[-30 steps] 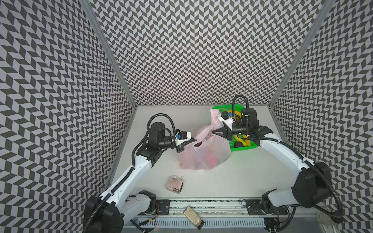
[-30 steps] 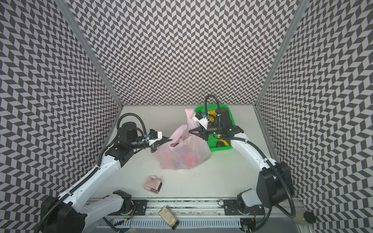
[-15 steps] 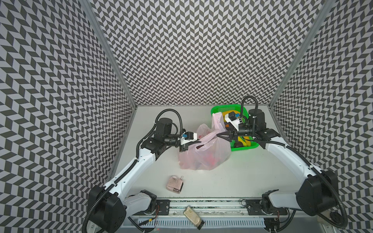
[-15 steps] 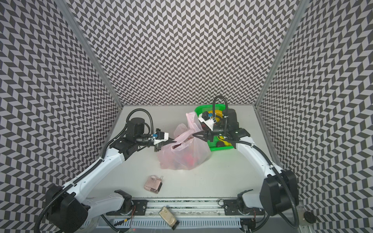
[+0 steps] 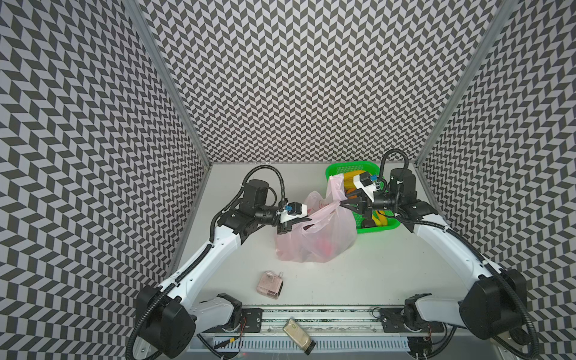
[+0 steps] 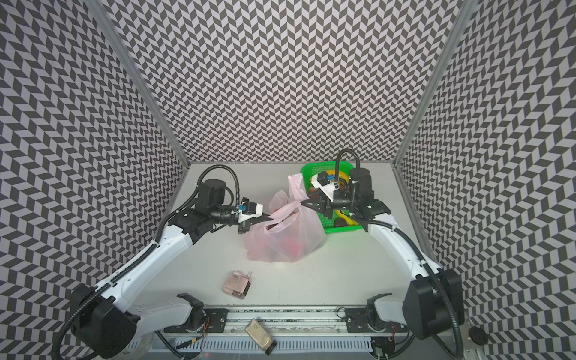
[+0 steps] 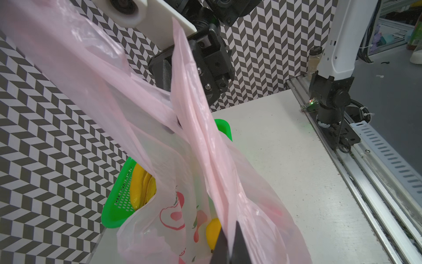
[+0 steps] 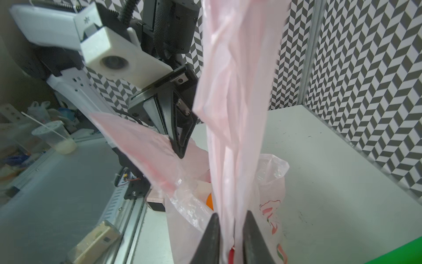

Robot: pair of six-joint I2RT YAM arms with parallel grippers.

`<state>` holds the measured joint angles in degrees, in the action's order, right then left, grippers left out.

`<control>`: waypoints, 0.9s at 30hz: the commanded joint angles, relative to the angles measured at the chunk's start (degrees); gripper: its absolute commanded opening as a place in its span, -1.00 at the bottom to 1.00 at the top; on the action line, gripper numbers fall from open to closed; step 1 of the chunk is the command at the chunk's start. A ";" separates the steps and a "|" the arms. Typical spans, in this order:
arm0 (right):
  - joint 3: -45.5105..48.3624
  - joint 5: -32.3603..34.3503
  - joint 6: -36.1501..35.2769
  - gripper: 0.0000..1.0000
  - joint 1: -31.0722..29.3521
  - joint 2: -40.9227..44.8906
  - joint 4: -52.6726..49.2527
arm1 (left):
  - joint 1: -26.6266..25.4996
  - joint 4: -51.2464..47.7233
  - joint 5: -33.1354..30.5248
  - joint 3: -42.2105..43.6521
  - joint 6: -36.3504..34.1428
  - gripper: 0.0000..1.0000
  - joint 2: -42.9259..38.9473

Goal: Place the fake fruits into the plastic bag and tie a complex knot

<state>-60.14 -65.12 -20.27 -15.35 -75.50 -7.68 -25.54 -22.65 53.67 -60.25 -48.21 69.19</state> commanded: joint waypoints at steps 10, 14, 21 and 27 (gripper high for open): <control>-1.64 4.80 -4.73 -0.90 -4.05 -0.94 -1.86 | -2.73 -10.09 -9.89 -8.59 -1.93 -1.00 2.38; -1.40 5.83 -5.78 -0.80 -4.06 -0.01 -2.51 | -3.67 -11.10 -11.63 -10.29 -2.00 -1.00 3.86; -1.26 6.62 -8.65 -0.35 -1.99 1.29 -5.27 | -5.05 -14.67 -13.66 -15.02 -2.96 -1.00 7.16; 0.18 3.29 -7.37 0.30 0.92 2.67 -2.52 | -5.49 -15.14 -14.63 -16.17 -3.29 -1.00 7.78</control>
<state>-60.45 -59.09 -26.15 -15.35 -74.72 -13.02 -30.63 -35.53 39.55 -74.19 -49.93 76.69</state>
